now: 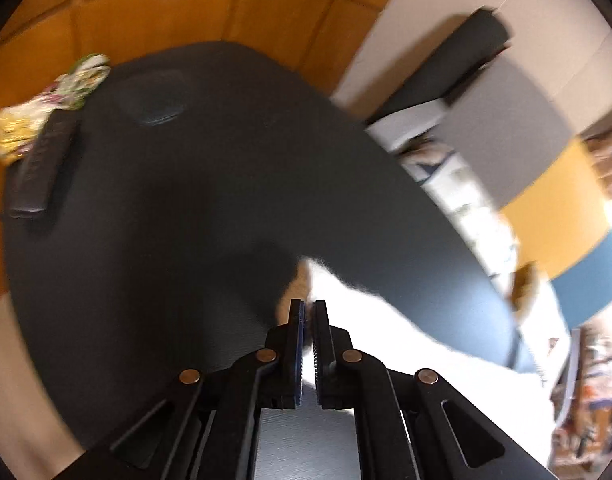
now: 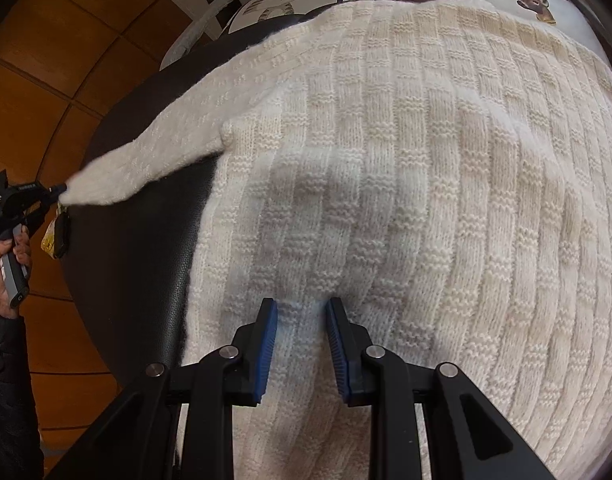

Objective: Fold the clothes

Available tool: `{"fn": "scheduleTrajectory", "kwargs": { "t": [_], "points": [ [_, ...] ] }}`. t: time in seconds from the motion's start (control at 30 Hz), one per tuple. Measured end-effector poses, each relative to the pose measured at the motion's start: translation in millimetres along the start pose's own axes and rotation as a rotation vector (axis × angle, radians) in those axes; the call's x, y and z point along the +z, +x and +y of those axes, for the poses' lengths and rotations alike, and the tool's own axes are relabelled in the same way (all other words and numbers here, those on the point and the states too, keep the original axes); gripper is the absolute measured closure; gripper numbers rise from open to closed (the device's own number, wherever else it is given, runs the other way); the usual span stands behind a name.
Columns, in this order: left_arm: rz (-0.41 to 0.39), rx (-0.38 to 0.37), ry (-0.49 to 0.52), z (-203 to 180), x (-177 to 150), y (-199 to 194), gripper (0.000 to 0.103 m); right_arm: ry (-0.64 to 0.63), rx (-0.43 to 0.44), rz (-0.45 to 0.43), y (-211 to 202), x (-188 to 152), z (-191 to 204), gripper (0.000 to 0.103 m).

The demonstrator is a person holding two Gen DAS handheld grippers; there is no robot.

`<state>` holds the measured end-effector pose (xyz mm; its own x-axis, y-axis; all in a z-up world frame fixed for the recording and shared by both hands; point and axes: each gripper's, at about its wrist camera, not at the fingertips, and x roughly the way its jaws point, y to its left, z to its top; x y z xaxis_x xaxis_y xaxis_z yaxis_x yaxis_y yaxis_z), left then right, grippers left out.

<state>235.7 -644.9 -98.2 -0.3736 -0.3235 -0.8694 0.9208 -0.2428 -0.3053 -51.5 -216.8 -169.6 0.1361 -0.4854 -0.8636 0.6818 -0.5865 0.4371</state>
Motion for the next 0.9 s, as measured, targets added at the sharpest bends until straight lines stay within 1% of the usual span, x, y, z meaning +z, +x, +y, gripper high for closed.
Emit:
{"fn": "scheduleTrajectory", "kwargs": {
  "t": [0.07, 0.13, 0.17, 0.23, 0.3, 0.33, 0.4, 0.43, 0.47, 0.5, 0.57, 0.67, 0.8, 0.83, 0.87, 0.9],
  "points": [
    [0.034, 0.055, -0.017, 10.0, 2.6, 0.2, 0.098, -0.001, 0.028, -0.024, -6.2, -2.1, 1.4, 0.075],
    [0.052, 0.108, -0.065, 27.4, 4.7, -5.3, 0.098, -0.002, 0.055, -0.048, -12.4, -4.2, 2.8, 0.076],
    [0.061, 0.113, -0.085, 37.7, 3.6, -9.9, 0.096, -0.003, 0.057, -0.064, -19.6, -8.8, 1.0, 0.076],
    [0.061, 0.105, -0.081, 47.1, -3.0, -21.3, 0.092, -0.01, 0.049, -0.09, -34.7, -21.1, -5.0, 0.076],
    [0.065, 0.064, -0.015, 39.3, -19.3, -32.2, 0.09, -0.017, 0.037, -0.084, -40.4, -38.7, -13.0, 0.076],
    [0.07, 0.035, 0.025, 31.7, -30.3, -37.1, 0.088, 0.0, 0.025, -0.074, -38.1, -44.7, -18.0, 0.076],
    [0.082, -0.048, 0.15, -0.7, -67.0, -46.1, 0.086, 0.026, 0.003, -0.044, -29.0, -57.0, -28.0, 0.076],
    [0.092, -0.091, 0.217, -19.2, -88.0, -49.9, 0.086, 0.039, 0.008, -0.043, -24.9, -61.3, -33.6, 0.076],
    [0.112, -0.143, 0.287, -41.6, -114.5, -52.3, 0.085, 0.052, 0.02, -0.047, -21.6, -64.4, -39.3, 0.078],
    [0.134, -0.195, 0.357, -63.9, -141.3, -54.8, 0.085, 0.072, 0.053, -0.067, -25.8, -70.4, -46.0, 0.078],
    [0.188, -0.292, 0.492, -106.9, -199.6, -60.1, 0.085, 0.121, 0.119, -0.135, -46.9, -82.2, -63.1, 0.078],
    [0.265, -0.417, 0.689, -169.5, -286.7, -68.5, 0.085, 0.196, 0.084, -0.208, -72.5, -95.4, -102.2, 0.078],
    [0.301, -0.511, 0.921, -230.2, -375.8, -78.3, 0.085, 0.297, 0.02, -0.302, -105.7, -112.4, -156.1, 0.078],
    [0.301, -0.508, 0.964, -242.3, -390.6, -76.1, 0.085, 0.322, 0.004, -0.325, -114.0, -116.6, -169.5, 0.079],
    [0.305, -0.509, 1.006, -254.2, -404.3, -73.5, 0.085, 0.347, -0.012, -0.348, -122.3, -120.9, -183.0, 0.086],
    [0.318, -0.522, 1.04, -265.8, -414.9, -70.6, 0.085, 0.372, -0.028, -0.372, -130.6, -125.1, -196.5, 0.087]
  ]
}}
